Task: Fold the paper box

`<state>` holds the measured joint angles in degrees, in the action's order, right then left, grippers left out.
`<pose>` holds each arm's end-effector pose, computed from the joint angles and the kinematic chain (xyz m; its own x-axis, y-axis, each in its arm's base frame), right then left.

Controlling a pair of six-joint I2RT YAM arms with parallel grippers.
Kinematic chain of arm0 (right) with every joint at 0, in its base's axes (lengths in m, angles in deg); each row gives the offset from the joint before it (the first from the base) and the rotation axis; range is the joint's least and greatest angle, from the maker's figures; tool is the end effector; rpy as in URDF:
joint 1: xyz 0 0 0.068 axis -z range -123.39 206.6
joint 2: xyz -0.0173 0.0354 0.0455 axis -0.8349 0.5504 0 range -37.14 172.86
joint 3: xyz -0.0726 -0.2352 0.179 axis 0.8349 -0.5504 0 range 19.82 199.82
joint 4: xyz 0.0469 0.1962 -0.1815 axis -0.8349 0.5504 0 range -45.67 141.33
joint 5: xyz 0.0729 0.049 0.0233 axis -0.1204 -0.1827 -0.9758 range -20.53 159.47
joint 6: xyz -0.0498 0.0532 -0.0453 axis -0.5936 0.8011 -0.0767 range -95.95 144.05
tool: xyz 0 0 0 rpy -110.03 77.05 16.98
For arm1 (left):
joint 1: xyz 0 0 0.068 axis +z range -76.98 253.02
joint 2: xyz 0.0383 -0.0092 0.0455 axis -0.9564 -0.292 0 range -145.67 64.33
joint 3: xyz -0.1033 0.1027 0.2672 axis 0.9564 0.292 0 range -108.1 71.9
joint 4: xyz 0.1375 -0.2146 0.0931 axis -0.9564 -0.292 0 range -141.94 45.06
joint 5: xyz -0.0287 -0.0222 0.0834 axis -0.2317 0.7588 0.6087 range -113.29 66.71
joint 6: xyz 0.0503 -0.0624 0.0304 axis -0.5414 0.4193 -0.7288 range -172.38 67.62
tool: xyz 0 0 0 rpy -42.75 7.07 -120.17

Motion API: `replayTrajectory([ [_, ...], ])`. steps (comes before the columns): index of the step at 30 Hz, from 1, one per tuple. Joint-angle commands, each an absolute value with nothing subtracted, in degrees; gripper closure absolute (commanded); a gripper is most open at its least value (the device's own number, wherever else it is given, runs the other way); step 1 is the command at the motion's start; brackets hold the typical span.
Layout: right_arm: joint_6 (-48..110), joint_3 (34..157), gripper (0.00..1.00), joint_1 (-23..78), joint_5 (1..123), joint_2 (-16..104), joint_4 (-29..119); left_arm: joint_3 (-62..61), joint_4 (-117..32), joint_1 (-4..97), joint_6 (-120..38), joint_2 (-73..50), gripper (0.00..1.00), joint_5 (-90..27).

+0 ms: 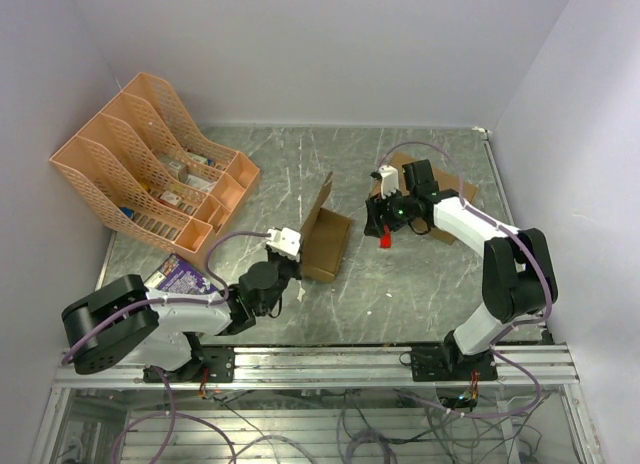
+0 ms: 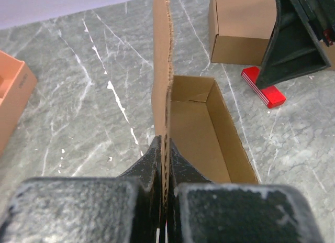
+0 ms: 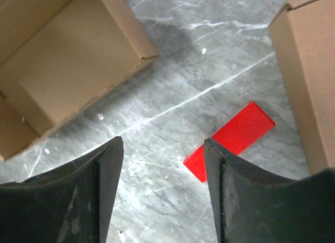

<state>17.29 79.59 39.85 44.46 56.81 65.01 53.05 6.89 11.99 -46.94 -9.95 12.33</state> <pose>0.3427 0.1366 0.1988 -0.7195 -0.3280 -0.6122 -0.5830 0.7642 0.2757 0.1689 -0.2142 0.2140 -0.0710 -0.0308 -0.9970 0.4248 0.9034 -0.0582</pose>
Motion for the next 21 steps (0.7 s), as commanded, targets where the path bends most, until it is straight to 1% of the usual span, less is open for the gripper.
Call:
replayTrajectory([
  [1, 12.4, 77.5, 0.33, 39.7, 40.7, 53.7, 63.8, 56.1, 19.2, 12.5, -54.9, -7.8, 0.93, 8.7],
  [4, 14.4, 77.5, 0.31, 39.5, 44.6, 53.7, 64.0, 56.6, 19.5, 13.6, -54.9, -6.6, 0.93, 5.6],
  [6, 18.8, 75.6, 0.28, 39.4, 51.7, 53.9, 62.2, 57.3, 20.1, 14.1, -53.9, -6.3, 0.93, 4.7],
  [10, 26.7, 75.8, 0.30, 37.5, 68.7, 56.0, 62.6, 58.3, 21.5, 14.2, -52.0, -6.7, 0.93, 4.4],
  [13, 29.1, 75.1, 0.30, 37.0, 71.0, 56.0, 62.0, 58.5, 22.2, 14.4, -50.0, -7.5, 0.93, 4.2],
  [19, 31.3, 75.9, 0.30, 36.6, 69.7, 57.8, 61.2, 57.8, 23.2, 17.0, -44.5, -11.8, 0.93, 2.8],
  [20, 31.5, 76.2, 0.30, 36.6, 69.6, 58.3, 61.4, 57.8, 23.8, 17.8, -43.2, -12.6, 0.92, 2.3],
  [21, 31.7, 76.3, 0.31, 36.4, 69.8, 58.7, 61.5, 57.9, 24.3, 18.7, -42.0, -13.3, 0.87, 1.7],
])
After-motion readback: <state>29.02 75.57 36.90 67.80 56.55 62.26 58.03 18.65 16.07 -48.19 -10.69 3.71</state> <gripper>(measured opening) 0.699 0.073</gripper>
